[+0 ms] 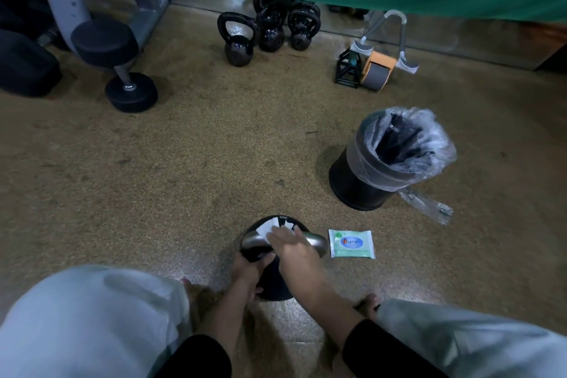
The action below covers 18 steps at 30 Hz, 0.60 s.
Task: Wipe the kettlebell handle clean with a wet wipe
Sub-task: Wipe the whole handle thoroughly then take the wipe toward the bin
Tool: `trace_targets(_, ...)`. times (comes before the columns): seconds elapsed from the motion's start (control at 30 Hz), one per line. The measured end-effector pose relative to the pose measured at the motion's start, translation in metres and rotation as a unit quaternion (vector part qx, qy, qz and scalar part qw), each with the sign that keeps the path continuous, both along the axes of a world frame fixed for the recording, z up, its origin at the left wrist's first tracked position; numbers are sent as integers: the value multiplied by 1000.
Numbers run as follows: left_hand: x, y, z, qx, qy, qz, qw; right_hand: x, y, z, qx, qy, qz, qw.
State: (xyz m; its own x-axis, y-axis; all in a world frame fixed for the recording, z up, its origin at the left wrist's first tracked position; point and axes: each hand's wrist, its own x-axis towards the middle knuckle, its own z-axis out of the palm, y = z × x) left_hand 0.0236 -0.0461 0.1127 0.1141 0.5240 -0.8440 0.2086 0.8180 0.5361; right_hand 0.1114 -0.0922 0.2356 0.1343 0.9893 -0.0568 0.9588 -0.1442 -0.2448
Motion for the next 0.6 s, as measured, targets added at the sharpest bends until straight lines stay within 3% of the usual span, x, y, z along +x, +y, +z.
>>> trace_targets(0.17, 0, 3, 1, 5, 16, 0, 1000, 5, -12, -10, 43, 16, -27, 999)
trace_targets(0.6, 0, 1, -3, 6, 18, 0, 1000, 1, -7, -16, 24, 23, -27, 999)
